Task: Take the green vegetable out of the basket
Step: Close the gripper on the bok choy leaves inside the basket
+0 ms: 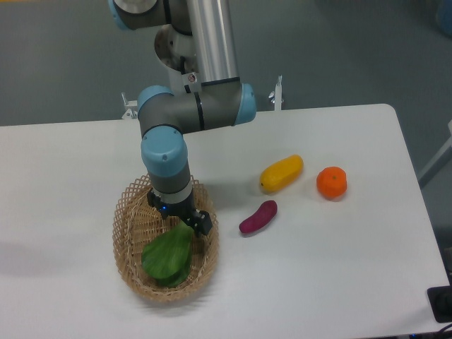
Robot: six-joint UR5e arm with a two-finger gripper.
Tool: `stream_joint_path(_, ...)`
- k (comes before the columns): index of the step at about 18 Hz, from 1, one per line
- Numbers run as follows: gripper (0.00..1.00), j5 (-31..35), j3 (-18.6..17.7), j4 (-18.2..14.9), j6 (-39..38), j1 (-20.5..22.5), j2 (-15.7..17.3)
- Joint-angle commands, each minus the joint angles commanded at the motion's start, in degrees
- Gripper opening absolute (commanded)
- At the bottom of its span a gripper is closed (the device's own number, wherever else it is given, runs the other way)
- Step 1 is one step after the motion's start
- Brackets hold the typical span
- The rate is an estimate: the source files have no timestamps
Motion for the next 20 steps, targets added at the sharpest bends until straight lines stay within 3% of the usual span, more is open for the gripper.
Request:
stream_joint_path(2, 1.00, 0.09, 0.09, 0.09, 0.35, 0.00, -0.09)
stream_joint_path(5, 0.59, 0.00, 0.44, 0.53, 0.70, 0.00, 0.00)
stream_joint_path(8, 0.36, 0.00, 0.70, 0.53, 0.97, 0.00, 0.26)
stream_joint_path(17, 0.32, -0.18, 1.41, 0.53, 0.97, 0.17, 0.88)
stream_joint_path(20, 0.33, -0.70, 1.84, 0.35, 1.05, 0.61, 2.98)
